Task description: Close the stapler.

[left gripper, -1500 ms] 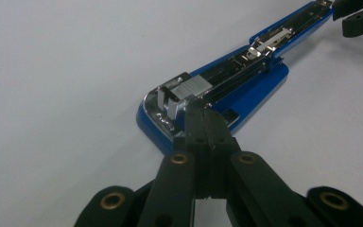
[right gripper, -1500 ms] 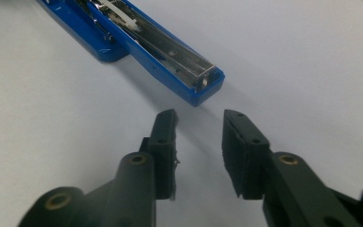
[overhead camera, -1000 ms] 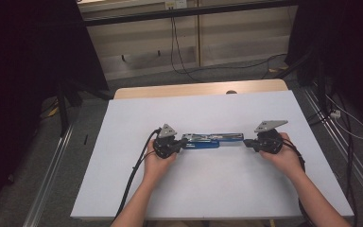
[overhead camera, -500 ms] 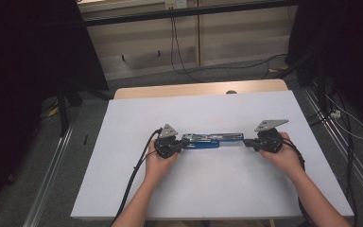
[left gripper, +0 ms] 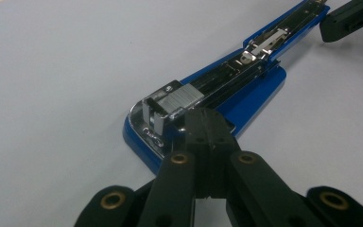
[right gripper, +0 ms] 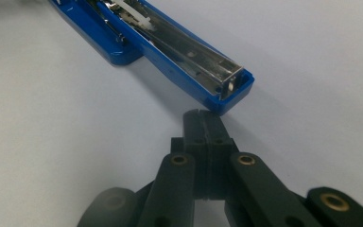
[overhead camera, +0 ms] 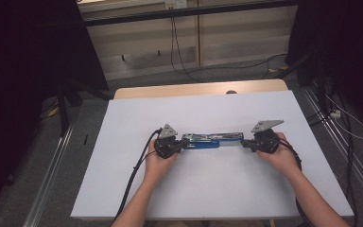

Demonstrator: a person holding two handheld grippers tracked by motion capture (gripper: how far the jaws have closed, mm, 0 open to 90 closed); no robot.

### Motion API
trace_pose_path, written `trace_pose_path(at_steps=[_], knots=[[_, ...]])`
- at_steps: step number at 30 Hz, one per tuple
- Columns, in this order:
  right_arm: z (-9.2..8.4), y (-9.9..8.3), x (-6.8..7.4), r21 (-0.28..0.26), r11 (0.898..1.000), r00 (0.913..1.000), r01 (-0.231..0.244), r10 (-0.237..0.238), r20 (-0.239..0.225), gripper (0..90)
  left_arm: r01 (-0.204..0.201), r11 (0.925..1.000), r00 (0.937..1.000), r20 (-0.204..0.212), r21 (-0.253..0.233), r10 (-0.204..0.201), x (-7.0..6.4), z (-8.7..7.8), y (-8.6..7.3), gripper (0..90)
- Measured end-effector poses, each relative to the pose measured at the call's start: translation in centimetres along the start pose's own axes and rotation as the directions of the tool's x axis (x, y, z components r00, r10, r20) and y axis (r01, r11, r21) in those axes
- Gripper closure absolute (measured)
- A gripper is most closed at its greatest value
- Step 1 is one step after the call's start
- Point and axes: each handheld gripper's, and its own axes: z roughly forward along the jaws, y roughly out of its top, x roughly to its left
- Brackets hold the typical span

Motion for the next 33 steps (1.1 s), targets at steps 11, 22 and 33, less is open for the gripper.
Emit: trace_pose_path(at_steps=[11, 22, 33], knots=[[-0.1, 0.0, -0.1, -0.023, 1.0, 0.9999, -0.012, 0.011, -0.007, 90.0, -0.012, 0.9999, 0.9999, -0.006, 0.01, 0.012, 0.2, -0.3, -0.1, 90.0], [-0.5, 0.8, 0.4, -0.067, 0.998, 0.9999, 0.007, -0.008, -0.01, 90.0, -0.012, 0.9999, 0.9999, -0.001, 0.006, 0.012, 0.2, -0.2, 0.0, 90.0], [-0.2, 1.4, 1.0, -0.089, 0.996, 0.9994, 0.032, -0.033, -0.014, 90.0, -0.011, 0.9999, 0.9999, 0.003, 0.009, 0.011, 0.2, -0.2, 0.0, 90.0]])
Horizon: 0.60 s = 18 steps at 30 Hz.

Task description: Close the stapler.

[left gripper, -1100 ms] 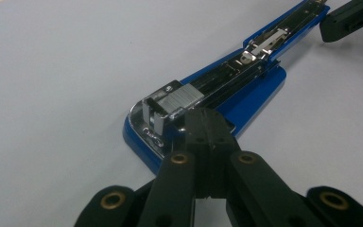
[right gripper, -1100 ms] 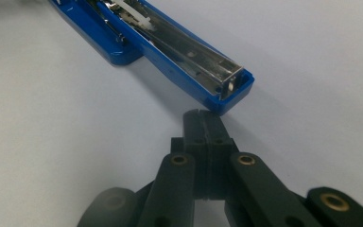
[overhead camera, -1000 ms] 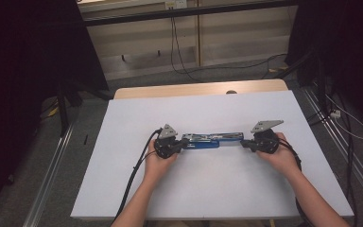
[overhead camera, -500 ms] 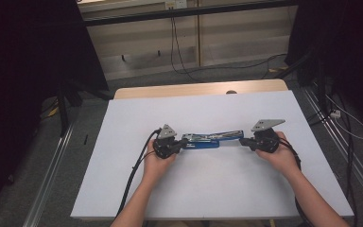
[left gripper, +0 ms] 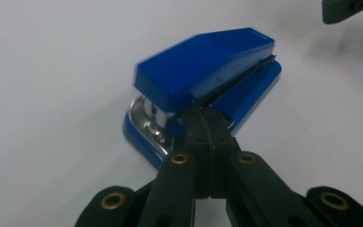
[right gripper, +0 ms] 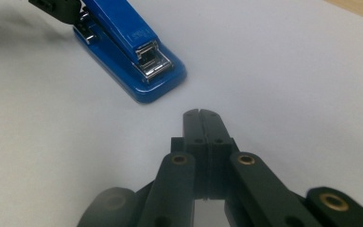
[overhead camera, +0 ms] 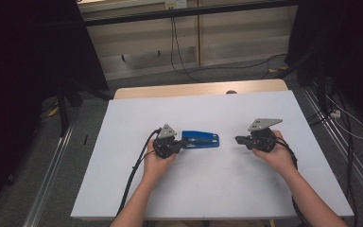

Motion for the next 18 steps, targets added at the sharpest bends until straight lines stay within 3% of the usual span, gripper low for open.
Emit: trace_pose_path(at_steps=[5, 11, 15, 18], knots=[[0.07, -0.13, 0.18, -0.006, 1.0, 0.9999, -0.003, 0.003, -0.013, 90.0, 0.01, 0.9999, 0.9999, 0.009, -0.001, -0.01, 0.06, 0.0, 0.0, 90.0], [0.03, -0.59, -0.12, -0.019, 0.999, 0.9983, -0.047, 0.046, -0.034, 90.0, 0.019, 0.9998, 0.9997, 0.016, 0.002, -0.019, 0.12, -0.04, 0.01, 90.0], [-0.09, -0.82, 0.06, -0.01, 0.999, 0.9985, -0.042, 0.042, -0.035, 90.0, 0.042, 0.9991, 0.9989, 0.022, -0.002, -0.042, 0.13, -0.23, 0.01, 89.9], [-0.3, -0.86, 0.44, -0.017, 0.999, 0.9986, -0.038, 0.037, -0.036, 86.5, 0.05, 0.9987, 0.9981, 0.035, 0.002, -0.05, 0.01, -0.56, 0.08, 82.1]])
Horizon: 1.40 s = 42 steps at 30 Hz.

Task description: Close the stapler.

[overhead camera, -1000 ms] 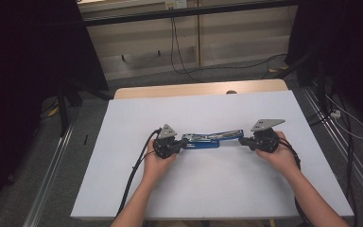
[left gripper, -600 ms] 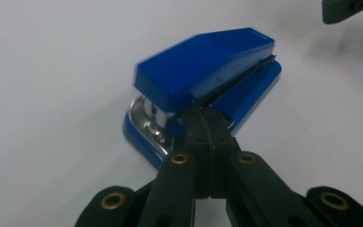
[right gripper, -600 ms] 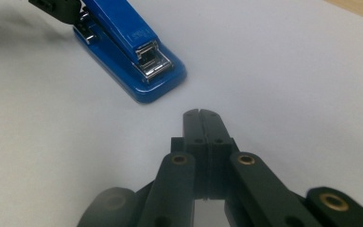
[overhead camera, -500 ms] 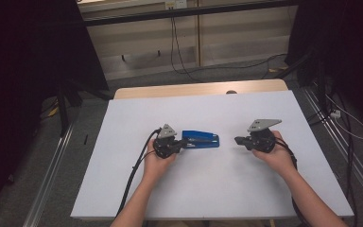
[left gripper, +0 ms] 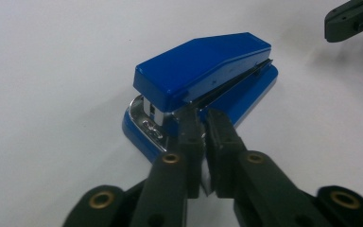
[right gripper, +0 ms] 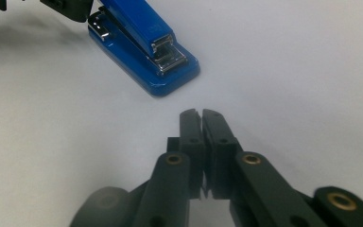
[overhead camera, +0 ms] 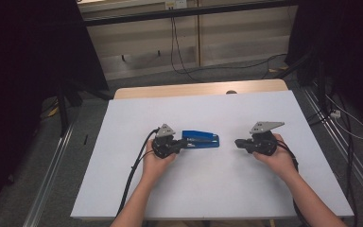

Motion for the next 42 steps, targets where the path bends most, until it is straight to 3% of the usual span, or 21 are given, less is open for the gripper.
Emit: trace_pose_path(at_steps=[7, 9, 13, 18, 23, 32, 42], knots=[[-0.7, -0.5, 0.7, -0.002, 1.0, 0.9997, -0.018, 0.018, 0.015, 66.4, 0.038, 0.999, 0.9992, 0.016, -0.023, -0.037, 0.0, -1.9, -0.1, 65.6], [-1.1, -0.6, 0.8, -0.011, 0.999, 0.9991, -0.038, 0.038, 0.018, 59.4, 0.019, 0.9996, 0.9998, 0.002, -0.02, -0.019, -0.2, -2.8, -0.1, 60.7], [-2.1, -0.7, 1.1, -0.035, 0.998, 0.9978, -0.058, 0.059, 0.031, 49.4, 0.024, 0.9985, 0.9997, 0.007, -0.049, -0.024, -0.3, -4.4, -0.3, 52.1], [-3.2, -1.3, 1.5, -0.044, 0.996, 0.9965, -0.072, 0.074, 0.04, 41.9, 0.008, 0.9993, 0.9999, -0.007, -0.036, -0.009, -0.2, -5.5, -0.8, 44.5], [-3.7, -2.0, 2.0, -0.027, 0.998, 0.9972, -0.06, 0.062, 0.043, 36.4, 0.03, 0.9984, 0.999, -0.03, -0.047, -0.032, 0.0, -6.5, -1.1, 38.4], [-4.5, -3.0, 2.5, -0.023, 0.998, 0.9975, -0.064, 0.065, 0.03, 33.2, 0.007, 0.9996, 0.9978, -0.066, -0.029, -0.009, 0.1, -8.2, -2.1, 31.0], [-5.6, -4.3, 2.5, -0.023, 0.996, 0.9954, -0.087, 0.088, 0.037, 29.3, 0.01, 0.9996, 0.9946, -0.103, -0.027, -0.013, 0.4, -9.7, -3.0, 23.4]])
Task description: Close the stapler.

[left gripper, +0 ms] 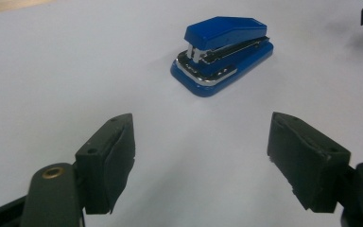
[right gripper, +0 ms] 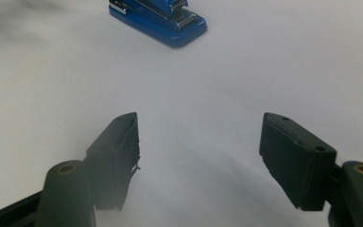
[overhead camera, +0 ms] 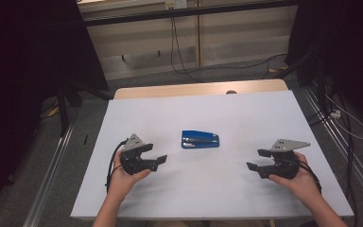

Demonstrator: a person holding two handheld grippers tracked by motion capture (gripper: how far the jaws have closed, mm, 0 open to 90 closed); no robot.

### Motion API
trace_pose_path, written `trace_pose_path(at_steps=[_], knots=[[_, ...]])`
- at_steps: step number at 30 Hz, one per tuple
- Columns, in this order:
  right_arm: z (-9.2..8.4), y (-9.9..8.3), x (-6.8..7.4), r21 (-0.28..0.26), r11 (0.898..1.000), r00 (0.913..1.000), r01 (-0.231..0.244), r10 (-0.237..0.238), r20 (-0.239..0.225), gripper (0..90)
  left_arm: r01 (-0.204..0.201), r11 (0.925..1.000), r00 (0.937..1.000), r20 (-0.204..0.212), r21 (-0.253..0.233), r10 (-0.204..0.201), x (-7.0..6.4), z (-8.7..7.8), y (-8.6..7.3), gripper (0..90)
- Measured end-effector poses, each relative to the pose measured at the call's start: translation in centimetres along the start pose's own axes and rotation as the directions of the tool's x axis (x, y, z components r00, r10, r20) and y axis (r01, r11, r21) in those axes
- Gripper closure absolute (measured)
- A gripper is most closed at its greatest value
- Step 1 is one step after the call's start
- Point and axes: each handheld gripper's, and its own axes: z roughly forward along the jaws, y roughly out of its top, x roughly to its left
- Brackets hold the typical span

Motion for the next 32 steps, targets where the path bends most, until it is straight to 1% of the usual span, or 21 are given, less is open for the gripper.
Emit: trace_pose_path(at_steps=[3, 4, 6, 11, 17, 21, 22, 28, 30, 32], knots=[[-0.3, -0.3, -0.1, 0.0, 1.0, 1.0, -0.004, 0.004, 0.004, 28.8, 0.012, 0.9999, 0.9999, -0.009, -0.003, -0.012, 0.2, -0.4, -0.2, 21.9], [-0.4, -0.4, -0.1, -0.001, 1.0, 1.0, 0.0, 0.0, 0.005, 28.7, 0.011, 0.9999, 0.9999, -0.012, -0.004, -0.011, 0.3, -0.5, -0.2, 21.1], [-0.5, -0.5, -0.2, -0.004, 1.0, 0.9999, -0.007, 0.007, 0.008, 28.7, 0.009, 0.9999, 0.9998, -0.018, -0.007, -0.009, 0.4, -0.8, -0.3, 20.3], [-0.8, -0.4, 0.1, -0.012, 1.0, 0.9999, 0.004, -0.004, 0.013, 27.7, 0.009, 0.9999, 0.9995, -0.029, -0.009, -0.009, 0.6, -1.5, -0.7, 17.8], [-1.0, -0.8, 0.5, -0.015, 1.0, 1.0, 0.006, -0.006, 0.007, 25.9, 0.016, 0.9999, 0.9988, -0.046, -0.002, -0.016, 1.3, -2.6, -1.6, 15.2], [-0.9, -0.8, 0.5, -0.014, 1.0, 0.9999, 0.01, -0.01, 0.006, 25.4, 0.033, 0.9994, 0.9981, -0.051, -0.005, -0.034, 1.6, -3.5, -2.2, 13.3], [-0.9, -0.8, 0.5, -0.013, 1.0, 0.9999, 0.013, -0.013, 0.006, 25.3, 0.032, 0.9995, 0.998, -0.054, -0.004, -0.032, 1.7, -3.6, -2.3, 12.9], [-0.8, -0.9, 0.5, -0.016, 1.0, 0.9999, 0.01, -0.009, 0.004, 24.9, 0.043, 0.999, 0.9972, -0.061, -0.009, -0.043, 2.0, -4.0, -2.6, 12.2], [-0.7, -0.8, 0.5, -0.015, 1.0, 0.9999, 0.012, -0.012, 0.0, 24.6, 0.034, 0.9994, 0.9974, -0.064, 0.004, -0.034, 2.0, -4.0, -2.7, 12.2], [-0.6, -0.8, 0.6, -0.016, 1.0, 0.9999, 0.013, -0.013, -0.004, 23.9, 0.034, 0.9994, 0.9973, -0.065, 0.011, -0.033, 2.1, -3.9, -2.7, 12.2]])
